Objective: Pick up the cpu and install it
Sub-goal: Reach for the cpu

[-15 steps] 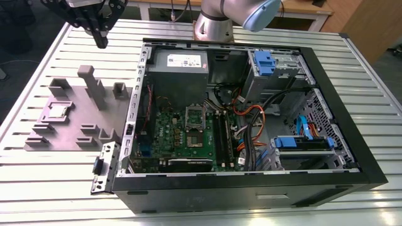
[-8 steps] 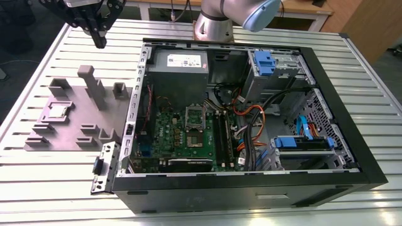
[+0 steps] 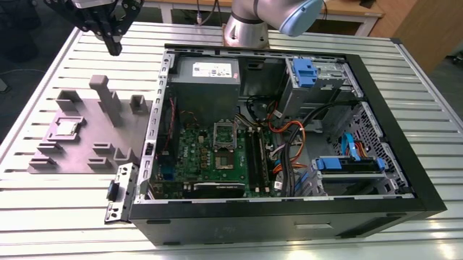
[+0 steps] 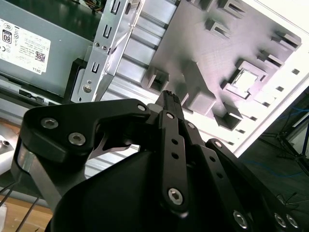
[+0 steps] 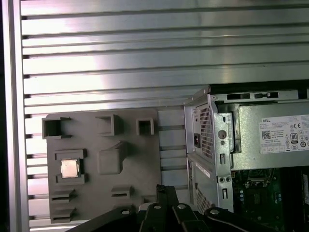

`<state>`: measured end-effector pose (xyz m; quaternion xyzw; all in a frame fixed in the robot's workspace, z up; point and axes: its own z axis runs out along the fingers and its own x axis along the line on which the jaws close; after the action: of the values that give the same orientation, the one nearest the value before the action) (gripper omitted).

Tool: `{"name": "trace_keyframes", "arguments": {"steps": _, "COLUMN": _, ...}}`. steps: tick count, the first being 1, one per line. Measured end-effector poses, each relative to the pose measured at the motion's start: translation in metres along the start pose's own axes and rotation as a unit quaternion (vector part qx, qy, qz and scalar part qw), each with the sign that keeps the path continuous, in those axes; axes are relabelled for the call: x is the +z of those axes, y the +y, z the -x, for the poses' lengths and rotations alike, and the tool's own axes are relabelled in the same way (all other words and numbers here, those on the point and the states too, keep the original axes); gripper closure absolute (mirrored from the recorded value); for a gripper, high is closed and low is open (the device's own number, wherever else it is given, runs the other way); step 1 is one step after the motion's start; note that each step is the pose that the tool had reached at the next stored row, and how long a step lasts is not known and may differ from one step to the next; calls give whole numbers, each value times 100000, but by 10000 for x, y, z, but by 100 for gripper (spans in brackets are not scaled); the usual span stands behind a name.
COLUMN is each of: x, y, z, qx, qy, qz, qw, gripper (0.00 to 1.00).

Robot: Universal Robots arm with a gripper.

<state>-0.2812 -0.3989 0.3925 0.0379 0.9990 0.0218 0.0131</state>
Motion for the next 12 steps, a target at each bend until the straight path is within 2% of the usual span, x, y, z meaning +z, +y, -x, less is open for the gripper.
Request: {"name": "trace_keyframes", "arguments": {"steps": 12, "x": 1, "y": -3, "z": -40, "qx": 0, "qy": 0, "qz": 1, "qw": 100000, "gripper": 89}}
